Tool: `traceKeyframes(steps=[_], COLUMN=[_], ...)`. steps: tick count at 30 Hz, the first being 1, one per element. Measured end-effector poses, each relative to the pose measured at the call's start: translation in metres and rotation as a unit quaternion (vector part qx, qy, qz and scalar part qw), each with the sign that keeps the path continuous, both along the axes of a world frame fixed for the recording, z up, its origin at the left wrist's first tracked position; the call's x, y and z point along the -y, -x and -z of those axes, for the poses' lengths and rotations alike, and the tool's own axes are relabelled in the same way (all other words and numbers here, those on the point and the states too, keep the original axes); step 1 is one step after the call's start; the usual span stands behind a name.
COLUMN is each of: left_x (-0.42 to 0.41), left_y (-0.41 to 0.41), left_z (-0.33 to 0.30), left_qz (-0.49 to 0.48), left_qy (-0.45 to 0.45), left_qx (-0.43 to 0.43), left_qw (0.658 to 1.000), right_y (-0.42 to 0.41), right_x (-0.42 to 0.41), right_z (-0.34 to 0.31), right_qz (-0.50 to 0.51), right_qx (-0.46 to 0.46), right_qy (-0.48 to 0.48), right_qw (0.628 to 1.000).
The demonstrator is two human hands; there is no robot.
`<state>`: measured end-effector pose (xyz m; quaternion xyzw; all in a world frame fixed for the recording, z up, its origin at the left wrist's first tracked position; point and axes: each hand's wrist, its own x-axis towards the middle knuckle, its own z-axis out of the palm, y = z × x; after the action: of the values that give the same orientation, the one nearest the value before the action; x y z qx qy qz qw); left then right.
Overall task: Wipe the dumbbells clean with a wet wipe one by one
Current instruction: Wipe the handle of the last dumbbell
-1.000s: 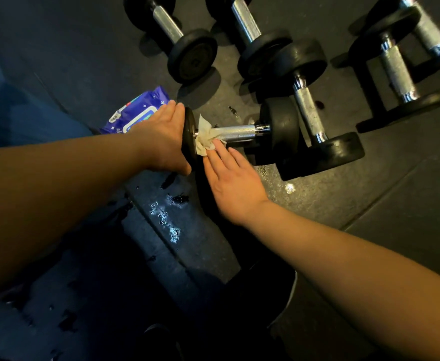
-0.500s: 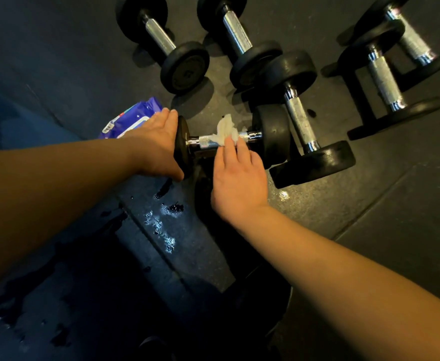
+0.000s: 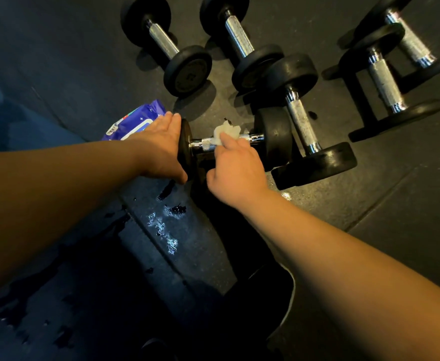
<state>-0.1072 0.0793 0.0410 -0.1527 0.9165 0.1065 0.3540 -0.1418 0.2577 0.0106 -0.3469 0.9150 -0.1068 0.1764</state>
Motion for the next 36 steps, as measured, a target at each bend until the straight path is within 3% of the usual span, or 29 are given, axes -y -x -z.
traceKeyframes(steps=[5,10,16,22,28,33,36], left_x=[0.000,0.000,0.002,0.001,0.002,0.000,-0.001], left_y=[-0.002,-0.002,0.009,0.011,0.010,0.010,0.013], left_z=[0.001,0.002,0.001,-0.002,-0.004,-0.005,-0.006], left_qz=[0.005,-0.006,-0.010,-0.013,-0.010,-0.014,-0.012], left_qy=[0.001,-0.001,-0.004,-0.015,-0.015,-0.016,-0.012], left_qx=[-0.005,-0.012,-0.008,-0.013,-0.005,-0.009,-0.015], left_qw=[1.000,1.000,1.000,1.000,1.000,1.000,1.000], right_y=[-0.019,-0.014,-0.031,-0.020,-0.042,-0.025,-0.028], right_x=[0.002,-0.019,0.003,-0.020,0.001,-0.024,-0.012], right_z=[0.005,0.014,0.017,0.021,0.020,0.026,0.023], right_qz=[-0.096,0.040,-0.075,0.079,-0.056,0.064,-0.001], right_qx=[-0.014,-0.061,-0.043,-0.059,-0.017,-0.040,-0.025], right_qy=[-0.010,-0.047,-0.035,-0.061,-0.014,-0.055,-0.043], right_qw=[0.995,0.996,0.996,0.993,0.998,0.996,0.999])
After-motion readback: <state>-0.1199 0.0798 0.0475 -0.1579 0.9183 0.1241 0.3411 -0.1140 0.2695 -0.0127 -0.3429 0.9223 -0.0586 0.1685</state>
